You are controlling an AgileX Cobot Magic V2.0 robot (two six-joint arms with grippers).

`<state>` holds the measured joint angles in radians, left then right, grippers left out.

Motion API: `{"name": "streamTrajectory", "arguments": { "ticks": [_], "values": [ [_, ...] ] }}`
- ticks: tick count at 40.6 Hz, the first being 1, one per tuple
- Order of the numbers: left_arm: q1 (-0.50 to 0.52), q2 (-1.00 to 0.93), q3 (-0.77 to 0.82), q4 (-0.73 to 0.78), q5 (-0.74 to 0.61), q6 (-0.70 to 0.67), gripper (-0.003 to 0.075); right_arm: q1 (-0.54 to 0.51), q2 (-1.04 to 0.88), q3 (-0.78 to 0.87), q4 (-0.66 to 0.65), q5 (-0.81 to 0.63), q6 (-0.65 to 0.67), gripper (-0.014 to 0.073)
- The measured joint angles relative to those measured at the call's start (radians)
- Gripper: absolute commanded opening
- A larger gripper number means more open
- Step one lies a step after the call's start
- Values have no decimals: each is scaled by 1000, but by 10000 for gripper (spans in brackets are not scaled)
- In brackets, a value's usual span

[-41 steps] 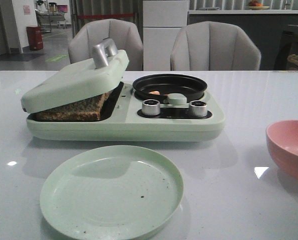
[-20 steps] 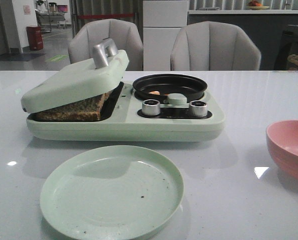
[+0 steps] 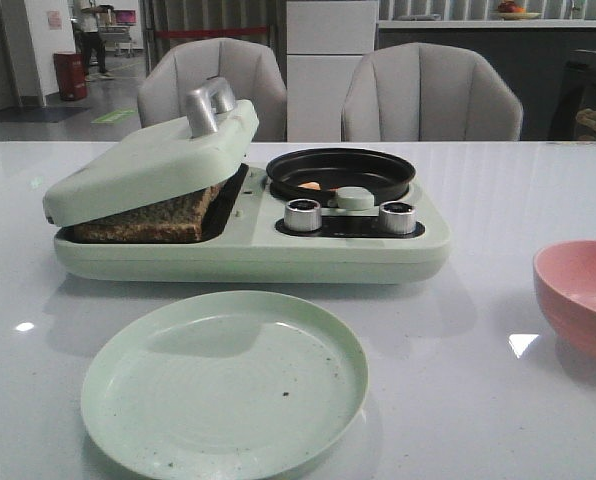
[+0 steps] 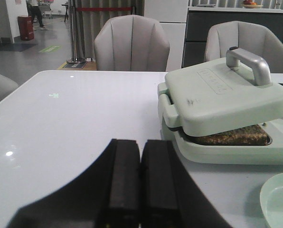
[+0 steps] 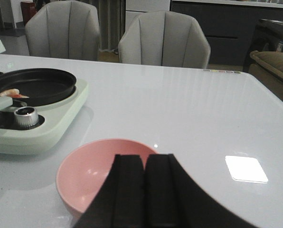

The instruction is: Make breakfast with bread and shrimp

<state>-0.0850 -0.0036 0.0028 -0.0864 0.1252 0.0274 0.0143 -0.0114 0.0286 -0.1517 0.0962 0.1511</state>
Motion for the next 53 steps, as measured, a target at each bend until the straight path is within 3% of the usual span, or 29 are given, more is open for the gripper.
{"name": "streamTrajectory", "arguments": {
  "ticks": [34, 45, 53],
  "values": [
    [0, 0, 0, 0, 0, 0, 101, 21, 0, 0, 31, -66, 2, 9],
    [0, 0, 0, 0, 0, 0, 101, 21, 0, 0, 193, -66, -151, 9],
    [0, 0, 0, 0, 0, 0, 101, 21, 0, 0, 210, -66, -190, 9]
  ]
}}
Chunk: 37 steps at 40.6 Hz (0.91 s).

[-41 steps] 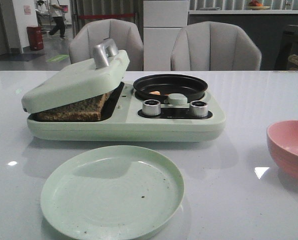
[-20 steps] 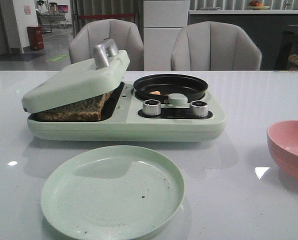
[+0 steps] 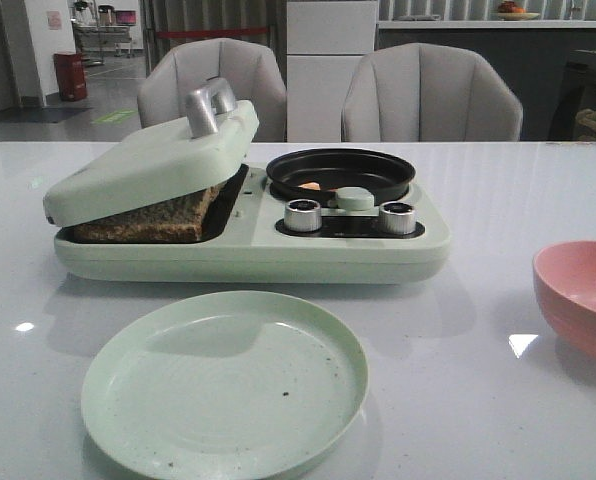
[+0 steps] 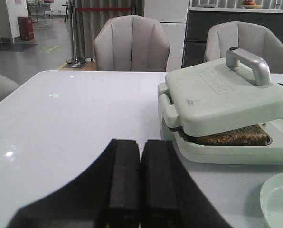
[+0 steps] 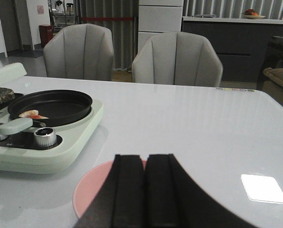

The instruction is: Make breakfast with bread and shrimp

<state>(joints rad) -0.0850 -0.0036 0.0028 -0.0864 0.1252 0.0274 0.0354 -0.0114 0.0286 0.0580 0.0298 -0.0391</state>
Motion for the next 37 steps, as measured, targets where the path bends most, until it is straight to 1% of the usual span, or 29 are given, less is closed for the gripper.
{"name": "streamTrajectory", "arguments": {
  "ticks": [13, 23, 37],
  "values": [
    [0, 0, 0, 0, 0, 0, 101, -3, 0, 0, -2, 0, -1, 9],
    [0, 0, 0, 0, 0, 0, 101, -32, 0, 0, -6, 0, -2, 9],
    [0, 0, 0, 0, 0, 0, 101, -33, 0, 0, -6, 7, -2, 9]
  ]
}}
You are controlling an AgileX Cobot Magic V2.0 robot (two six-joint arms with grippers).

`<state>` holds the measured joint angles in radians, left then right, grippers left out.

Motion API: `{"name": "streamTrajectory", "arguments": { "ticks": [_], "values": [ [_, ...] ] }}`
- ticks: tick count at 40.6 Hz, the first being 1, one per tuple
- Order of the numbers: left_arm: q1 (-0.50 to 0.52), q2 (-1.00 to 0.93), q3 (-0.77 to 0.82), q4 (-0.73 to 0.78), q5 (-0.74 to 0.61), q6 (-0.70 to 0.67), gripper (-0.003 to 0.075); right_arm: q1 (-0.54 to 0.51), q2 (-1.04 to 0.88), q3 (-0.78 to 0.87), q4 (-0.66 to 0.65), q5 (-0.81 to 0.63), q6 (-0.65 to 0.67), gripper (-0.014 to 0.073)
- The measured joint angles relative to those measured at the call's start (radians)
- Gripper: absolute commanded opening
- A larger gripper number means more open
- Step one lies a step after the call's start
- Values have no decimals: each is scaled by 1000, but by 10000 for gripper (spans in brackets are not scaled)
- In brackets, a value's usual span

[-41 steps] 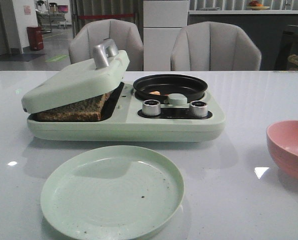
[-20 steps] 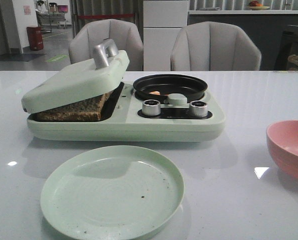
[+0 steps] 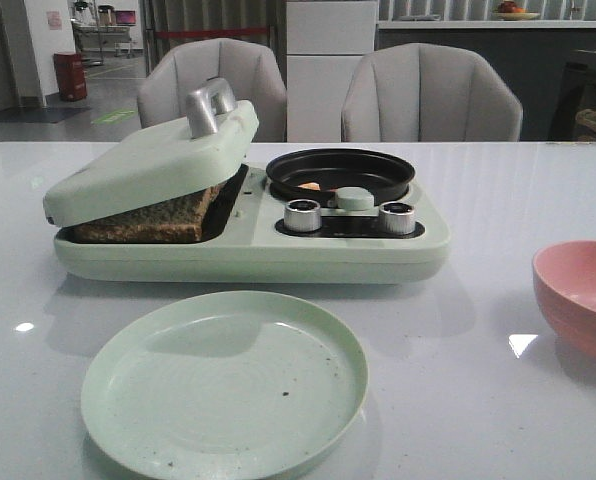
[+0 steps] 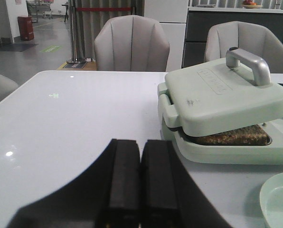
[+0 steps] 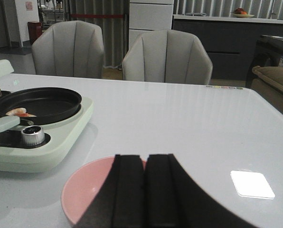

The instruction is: Make breakfast with bread and shrimp

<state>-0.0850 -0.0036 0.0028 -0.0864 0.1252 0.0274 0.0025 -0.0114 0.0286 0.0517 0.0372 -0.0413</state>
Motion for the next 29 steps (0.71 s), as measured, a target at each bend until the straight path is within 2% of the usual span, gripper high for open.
{"name": "streamTrajectory", "arguments": {
  "ticks": [29],
  "values": [
    [0, 0, 0, 0, 0, 0, 101, 0, 0, 0, -2, 39, -2, 9]
  ]
}}
